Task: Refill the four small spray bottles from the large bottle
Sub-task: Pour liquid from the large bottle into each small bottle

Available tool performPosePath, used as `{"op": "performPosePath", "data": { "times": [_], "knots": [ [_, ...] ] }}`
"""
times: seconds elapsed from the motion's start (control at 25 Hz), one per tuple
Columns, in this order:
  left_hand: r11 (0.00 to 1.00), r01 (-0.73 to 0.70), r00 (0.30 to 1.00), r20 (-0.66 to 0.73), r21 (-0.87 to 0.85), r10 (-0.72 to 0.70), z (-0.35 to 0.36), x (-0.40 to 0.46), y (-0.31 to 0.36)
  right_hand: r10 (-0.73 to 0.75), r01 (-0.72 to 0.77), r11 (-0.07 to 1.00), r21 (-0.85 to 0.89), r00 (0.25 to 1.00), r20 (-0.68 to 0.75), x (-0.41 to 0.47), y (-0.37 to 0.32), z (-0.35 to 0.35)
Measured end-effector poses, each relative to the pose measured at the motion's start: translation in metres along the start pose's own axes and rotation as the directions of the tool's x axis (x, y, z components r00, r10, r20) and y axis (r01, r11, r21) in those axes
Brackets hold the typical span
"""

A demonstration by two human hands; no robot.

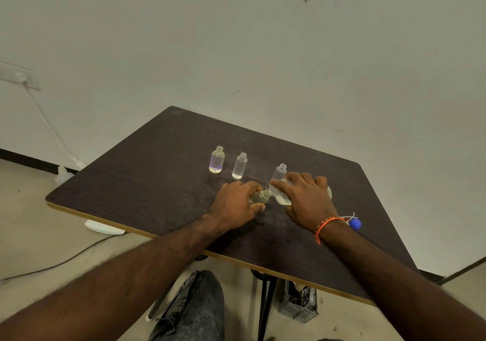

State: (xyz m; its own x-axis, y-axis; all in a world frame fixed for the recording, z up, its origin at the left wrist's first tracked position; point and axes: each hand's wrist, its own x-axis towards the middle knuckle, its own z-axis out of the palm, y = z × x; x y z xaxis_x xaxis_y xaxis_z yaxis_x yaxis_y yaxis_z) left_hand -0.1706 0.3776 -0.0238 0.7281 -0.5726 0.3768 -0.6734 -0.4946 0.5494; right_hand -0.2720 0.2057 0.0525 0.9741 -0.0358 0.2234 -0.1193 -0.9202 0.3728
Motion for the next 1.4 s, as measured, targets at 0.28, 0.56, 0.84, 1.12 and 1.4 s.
{"op": "performPosePath", "data": {
  "times": [0.28,0.56,0.84,1.12,1.4],
  "knots": [
    [1.000,0.001,1.000,0.001,0.009,-0.001,0.0017,0.0010,-0.0006,0.000,0.000,1.000,-0.009,1.000,0.006,-0.0001,0.0000,-0.0007],
    [1.000,0.005,1.000,0.009,0.008,-0.005,0.0017,0.0019,-0.0007,0.005,-0.005,1.000,-0.019,1.000,0.005,0.0007,-0.0002,-0.0004],
    [1.000,-0.001,1.000,0.005,0.013,0.001,0.0014,0.0013,-0.0011,0.000,0.000,0.999,-0.033,1.000,0.007,0.0022,-0.0004,-0.0007],
    [1.000,0.000,1.000,0.010,-0.005,0.000,0.0015,0.0012,-0.0016,-0.007,0.007,0.999,-0.044,1.000,0.014,0.0019,0.0007,-0.0022],
    [1.000,0.001,1.000,0.019,-0.009,-0.001,0.0030,0.0018,-0.0028,-0.015,0.015,0.999,-0.044,1.000,0.014,0.0028,0.0001,-0.0038]
  ]
}}
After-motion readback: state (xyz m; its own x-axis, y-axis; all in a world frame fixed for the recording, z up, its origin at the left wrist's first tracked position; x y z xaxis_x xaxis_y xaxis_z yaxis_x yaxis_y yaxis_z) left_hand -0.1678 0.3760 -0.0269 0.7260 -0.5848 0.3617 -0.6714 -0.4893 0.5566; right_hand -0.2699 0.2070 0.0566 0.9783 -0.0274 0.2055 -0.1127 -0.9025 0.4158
